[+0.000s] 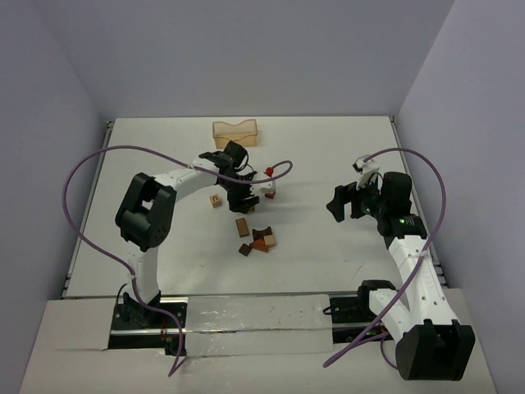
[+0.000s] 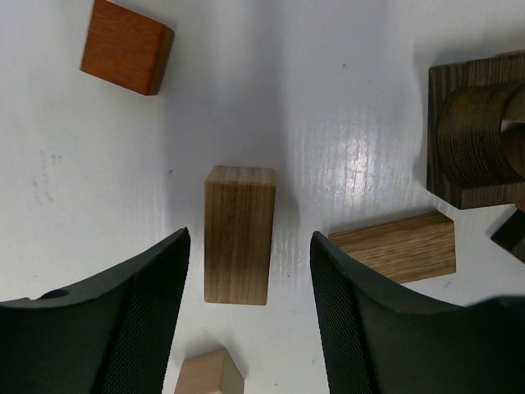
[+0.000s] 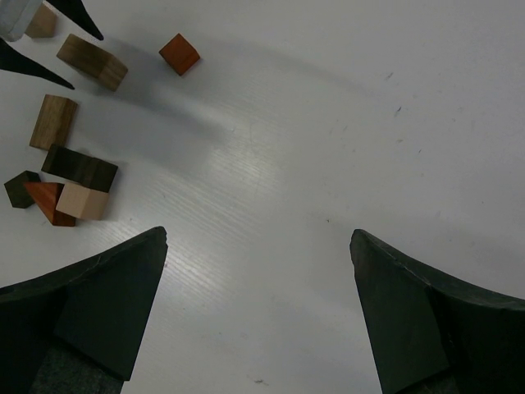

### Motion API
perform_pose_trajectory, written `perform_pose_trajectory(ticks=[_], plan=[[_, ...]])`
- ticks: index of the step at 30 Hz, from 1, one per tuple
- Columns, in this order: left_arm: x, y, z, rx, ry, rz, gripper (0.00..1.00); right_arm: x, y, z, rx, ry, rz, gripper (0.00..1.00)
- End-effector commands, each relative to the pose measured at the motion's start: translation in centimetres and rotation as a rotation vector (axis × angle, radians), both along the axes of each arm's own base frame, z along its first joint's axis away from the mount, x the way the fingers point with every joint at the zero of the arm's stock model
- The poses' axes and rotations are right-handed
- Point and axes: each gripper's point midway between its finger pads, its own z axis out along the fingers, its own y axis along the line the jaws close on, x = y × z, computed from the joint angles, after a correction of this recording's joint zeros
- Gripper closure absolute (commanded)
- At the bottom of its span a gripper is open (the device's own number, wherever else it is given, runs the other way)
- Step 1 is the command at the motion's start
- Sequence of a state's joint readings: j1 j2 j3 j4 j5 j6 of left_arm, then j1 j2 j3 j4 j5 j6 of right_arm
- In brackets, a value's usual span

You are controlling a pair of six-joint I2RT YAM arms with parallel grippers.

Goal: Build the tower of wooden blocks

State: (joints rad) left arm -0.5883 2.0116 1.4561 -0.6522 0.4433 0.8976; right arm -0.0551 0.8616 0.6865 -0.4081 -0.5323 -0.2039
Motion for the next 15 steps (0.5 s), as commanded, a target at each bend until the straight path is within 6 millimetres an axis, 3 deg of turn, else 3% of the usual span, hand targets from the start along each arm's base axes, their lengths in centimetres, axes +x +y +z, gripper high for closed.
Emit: perform_pose_trajectory(ticks=[1, 4, 9, 12, 15], plan=[[1.3, -1.5, 5.5, -0.131, -0.005, 0.018, 0.24, 0.7, 0.1, 2.5, -0.003, -0.074, 0.014, 0.0], [1.8, -1.4, 9.8, -0.219, -0.031, 0.052, 0.14, 0.6, 0.2, 2.6, -0.002, -0.079, 0.022, 0.0], [2.6, 0.9, 14.3, -0.318, -0.061, 0.175, 0.15, 0.4, 0.4, 2.9, 0.001, -0.089, 0.029, 0.0], [2.2, 4.0, 14.3, -0.327, -0.063, 0.269, 0.19, 0.4, 0.4, 3.0, 0.001, -0.095, 0.028, 0.0], [2.2, 6.9, 12.6, -0.294, -0.085, 0.332, 0.21, 0.4, 0.5, 3.1, 0.002, -0.097, 0.035, 0.0]])
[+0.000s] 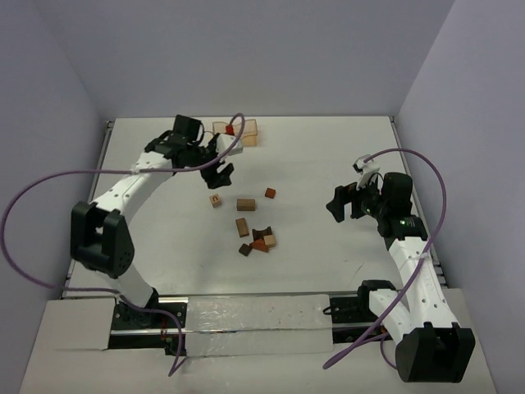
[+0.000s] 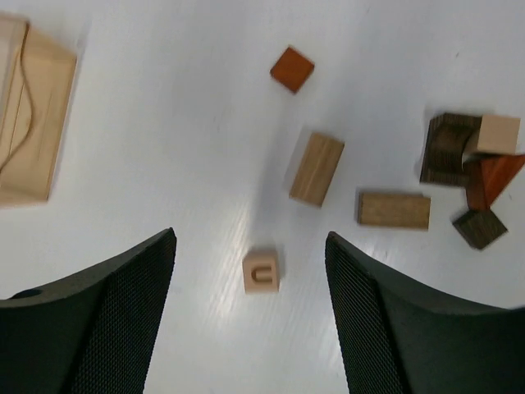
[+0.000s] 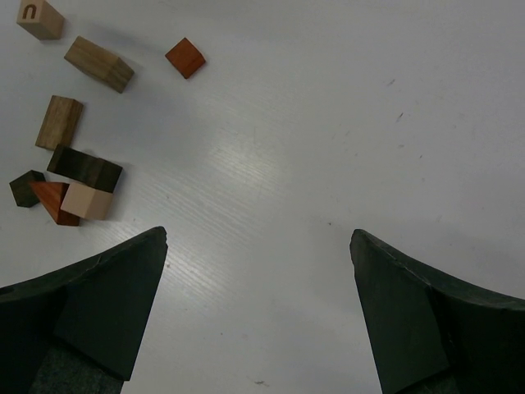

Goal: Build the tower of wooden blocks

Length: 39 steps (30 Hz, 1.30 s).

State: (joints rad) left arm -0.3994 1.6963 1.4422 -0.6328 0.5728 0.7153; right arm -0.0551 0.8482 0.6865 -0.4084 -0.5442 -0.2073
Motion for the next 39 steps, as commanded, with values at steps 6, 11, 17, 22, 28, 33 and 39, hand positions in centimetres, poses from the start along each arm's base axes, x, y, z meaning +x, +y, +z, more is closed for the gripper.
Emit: perform_pose_trajectory(ticks=[6, 11, 17, 22, 28, 33, 39], plan=[[-0.3, 5.9, -6.4, 0.067, 0.058, 0.129, 0.27, 0.5, 0.5, 2.6, -0.003, -0.077, 0.032, 0.0], [1.3, 6.4, -9.8, 0.101, 0.117, 0.172, 0.27, 0.4, 0.2, 2.5, -0.018, -0.085, 0.019, 0.0], [1.7, 6.1, -11.4, 0.095, 0.141, 0.173, 0.28, 0.8, 0.2, 2.3, -0.017, -0.074, 0.017, 0.0], [1.6, 6.0, -12.7, 0.096, 0.156, 0.166, 0.32, 0.9, 0.1, 2.1, -0.019, -0.065, 0.012, 0.0], [1.4, 6.0, -13.4, 0.098, 0.167, 0.154, 0.46, 0.9, 0.1, 1.9, -0.022, -0.06, 0.011, 0.0], [1.2, 6.1, -13.5, 0.103, 0.167, 0.148, 0.55, 1.0, 0.1, 1.9, -0.02, -0.058, 0.012, 0.0], [0.8, 5.7, -11.6, 0.077, 0.137, 0.117, 0.75, 1.0, 0.1, 2.0, -0.02, -0.062, 0.012, 0.0]])
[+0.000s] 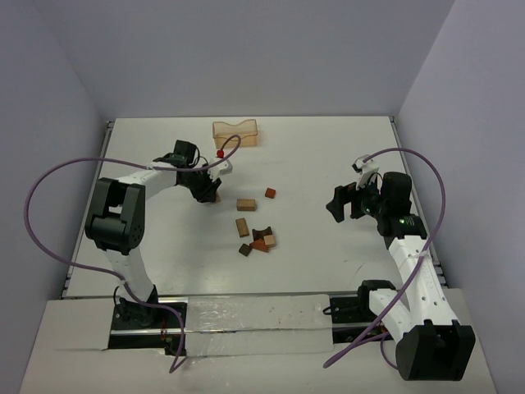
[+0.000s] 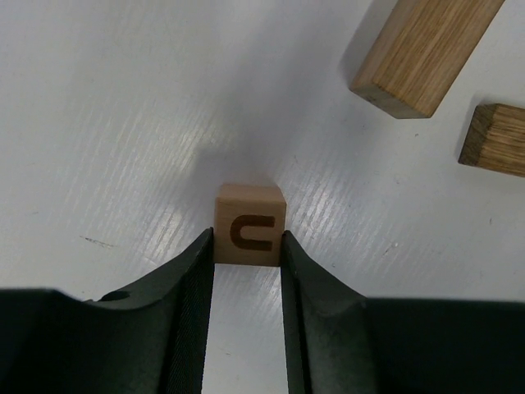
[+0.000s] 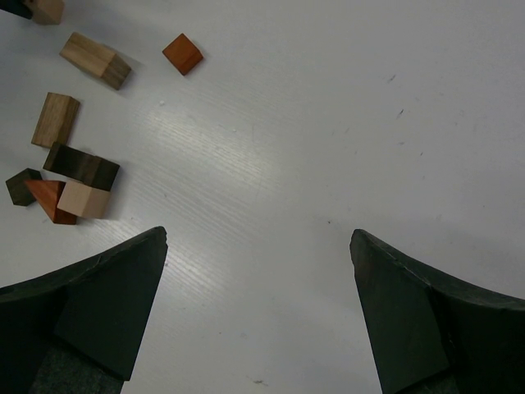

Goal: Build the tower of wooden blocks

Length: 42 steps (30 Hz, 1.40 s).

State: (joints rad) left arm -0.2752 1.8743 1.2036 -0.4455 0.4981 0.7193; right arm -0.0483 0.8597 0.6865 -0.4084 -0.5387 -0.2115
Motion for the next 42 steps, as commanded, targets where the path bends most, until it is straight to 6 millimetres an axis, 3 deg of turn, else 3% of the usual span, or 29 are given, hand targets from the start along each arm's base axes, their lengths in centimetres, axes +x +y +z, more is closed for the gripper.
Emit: perform_pose_trajectory(ticks=[1, 5, 12, 26, 42], plan=[[0.2, -0.9, 2.8, -0.064, -0.069, -0.041, 0.77, 0.9, 0.1, 2.3, -0.014, -0.072, 0.01, 0.0], [0.1, -1.4, 5.3, -0.094, -0.107, -0.062, 0.85, 0.8, 0.1, 2.4, -0.013, -0.075, 0.017, 0.0], [-0.5, -3.4, 7.7, -0.143, -0.049, -0.144, 0.86, 0.8, 0.2, 2.4, -0.012, -0.076, 0.022, 0.0], [-3.7, -8.1, 6.2, -0.07, -0.013, -0.336, 0.88, 0.8, 0.3, 2.3, -0.014, -0.075, 0.027, 0.0], [-3.6, -9.8, 5.4, -0.004, -0.036, -0.449, 0.86, 0.8, 0.3, 2.3, -0.015, -0.073, 0.027, 0.0]])
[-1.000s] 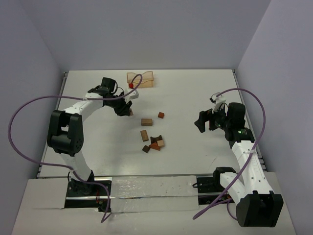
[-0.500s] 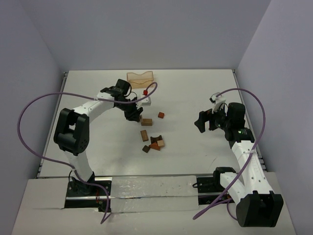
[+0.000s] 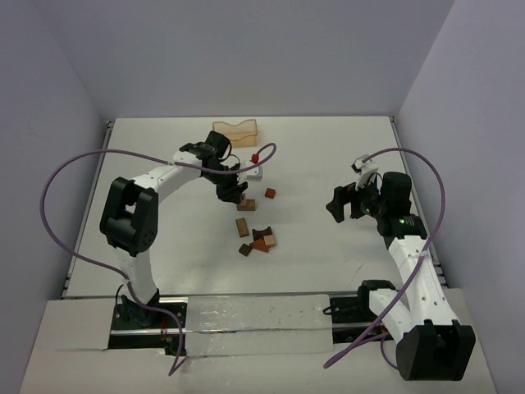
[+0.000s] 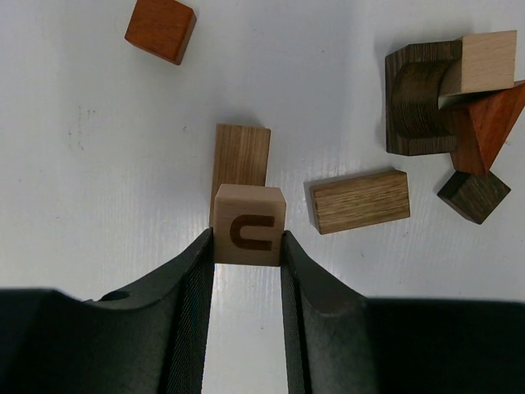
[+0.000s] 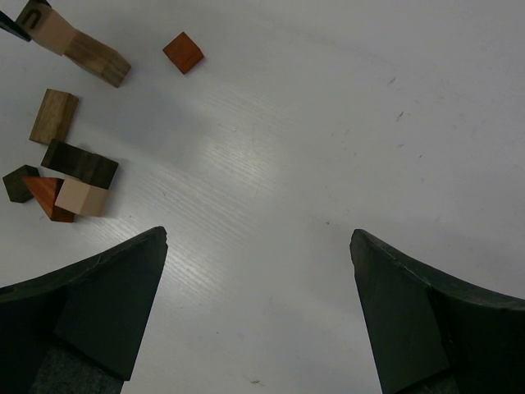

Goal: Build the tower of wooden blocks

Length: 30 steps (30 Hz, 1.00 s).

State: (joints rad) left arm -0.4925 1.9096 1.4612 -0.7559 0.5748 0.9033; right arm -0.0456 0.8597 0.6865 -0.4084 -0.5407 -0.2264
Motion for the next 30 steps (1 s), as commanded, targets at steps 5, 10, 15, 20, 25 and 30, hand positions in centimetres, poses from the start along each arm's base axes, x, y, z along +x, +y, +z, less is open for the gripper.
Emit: perform_pose_trajectory(ticks=[5, 10, 15, 20, 25, 30], plan=[[0.2, -0.9, -0.3, 0.023, -0.037, -0.063, 0.83, 0.8, 0.2, 2.2, -0.006, -0.063, 0.017, 0.0], [0.5, -0.9, -0.7, 0.027, -0.047, -0.053, 0.8, 0.8, 0.2, 2.2, -0.006, -0.063, 0.017, 0.0], [0.9, -1.0, -0.5, 0.026, -0.06, -0.044, 0.78, 0.9, 0.2, 2.2, -0.005, -0.059, 0.016, 0.0], [1.4, -1.1, -0.6, 0.029, -0.073, -0.033, 0.78, 0.8, 0.2, 2.1, -0.006, -0.056, 0.013, 0.0], [1.7, -1.1, -0.8, 0.032, -0.083, -0.023, 0.75, 0.9, 0.1, 2.1, -0.007, -0.057, 0.014, 0.0], [2.0, -1.0, -0.8, 0.034, -0.093, -0.011, 0.74, 0.9, 0.1, 2.0, -0.008, -0.056, 0.014, 0.0]])
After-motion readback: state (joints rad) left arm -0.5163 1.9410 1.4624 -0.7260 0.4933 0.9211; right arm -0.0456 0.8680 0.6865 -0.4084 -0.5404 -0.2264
